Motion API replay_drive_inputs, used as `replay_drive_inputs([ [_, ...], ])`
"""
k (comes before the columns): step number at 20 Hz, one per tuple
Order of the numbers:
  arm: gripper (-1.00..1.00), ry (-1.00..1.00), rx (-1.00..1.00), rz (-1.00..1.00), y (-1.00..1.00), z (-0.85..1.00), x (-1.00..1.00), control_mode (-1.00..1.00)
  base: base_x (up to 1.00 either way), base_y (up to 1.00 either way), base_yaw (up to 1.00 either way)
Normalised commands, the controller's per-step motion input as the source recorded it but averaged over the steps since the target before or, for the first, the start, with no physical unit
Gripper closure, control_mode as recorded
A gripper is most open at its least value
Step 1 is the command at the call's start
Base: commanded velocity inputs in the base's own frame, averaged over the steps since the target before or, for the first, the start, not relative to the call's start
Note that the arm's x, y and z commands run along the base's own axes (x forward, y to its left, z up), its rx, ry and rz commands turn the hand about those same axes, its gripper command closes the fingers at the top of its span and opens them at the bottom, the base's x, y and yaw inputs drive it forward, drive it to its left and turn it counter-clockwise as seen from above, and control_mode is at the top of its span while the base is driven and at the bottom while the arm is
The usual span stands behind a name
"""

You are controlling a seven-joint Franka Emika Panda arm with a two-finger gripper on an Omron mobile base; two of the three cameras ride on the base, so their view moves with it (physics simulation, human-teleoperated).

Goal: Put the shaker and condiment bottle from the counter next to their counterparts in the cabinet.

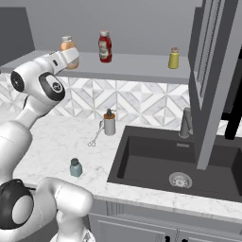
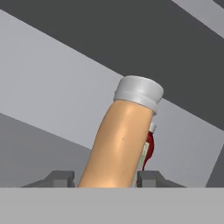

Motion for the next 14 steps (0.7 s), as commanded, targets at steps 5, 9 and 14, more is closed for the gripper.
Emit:
replay_drive_inputs([
  [5,1.0,0.0,0.0,0.0,-0.06,-0.1,0.37,-1.0,0.0,0.0,0.0],
  [9,1.0,-0.01,0.0,0.0,-0.1,-0.08,0.37,-1.0,0.0,0.0,0.0],
  [14,1.0,-0.05,0.0,0.0,-0.09,-0.19,0.23,-1.0,0.0,0.0,0.0],
])
